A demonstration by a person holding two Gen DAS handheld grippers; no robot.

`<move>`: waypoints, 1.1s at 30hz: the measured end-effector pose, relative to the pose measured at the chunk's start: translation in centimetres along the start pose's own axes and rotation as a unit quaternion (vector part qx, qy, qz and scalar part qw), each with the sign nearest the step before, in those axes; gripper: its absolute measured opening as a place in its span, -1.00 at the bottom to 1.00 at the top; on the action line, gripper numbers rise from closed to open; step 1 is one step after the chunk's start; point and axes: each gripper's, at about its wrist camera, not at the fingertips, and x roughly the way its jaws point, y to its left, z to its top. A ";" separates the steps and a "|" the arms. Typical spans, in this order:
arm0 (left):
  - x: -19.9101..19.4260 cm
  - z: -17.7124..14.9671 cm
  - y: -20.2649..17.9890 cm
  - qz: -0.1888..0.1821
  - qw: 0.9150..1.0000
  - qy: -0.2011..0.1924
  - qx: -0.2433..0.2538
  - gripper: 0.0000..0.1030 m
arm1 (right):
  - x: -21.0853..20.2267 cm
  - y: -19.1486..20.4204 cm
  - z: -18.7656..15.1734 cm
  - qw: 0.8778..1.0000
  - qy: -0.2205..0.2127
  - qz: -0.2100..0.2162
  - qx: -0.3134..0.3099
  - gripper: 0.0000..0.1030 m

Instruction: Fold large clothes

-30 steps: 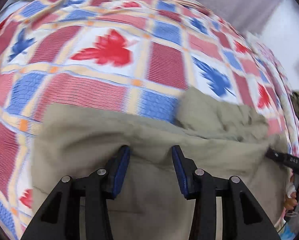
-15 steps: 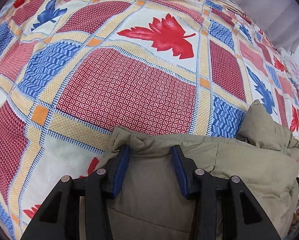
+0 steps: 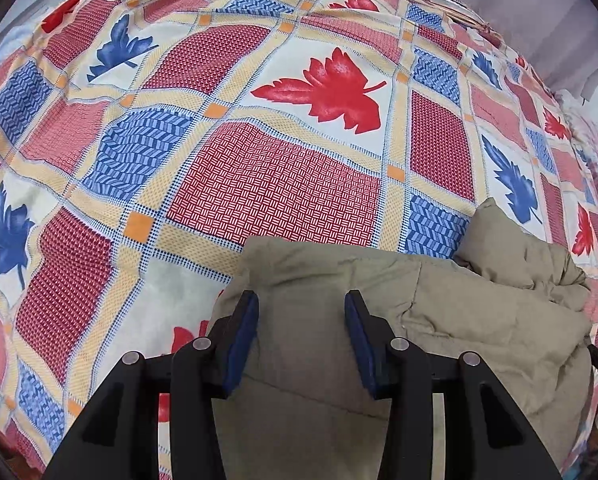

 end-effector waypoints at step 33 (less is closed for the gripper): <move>-7.6 -7.6 0.4 0.026 0.998 0.023 0.060 0.98 | -6.2 6.3 -11.8 0.996 0.078 0.045 -0.028 -0.21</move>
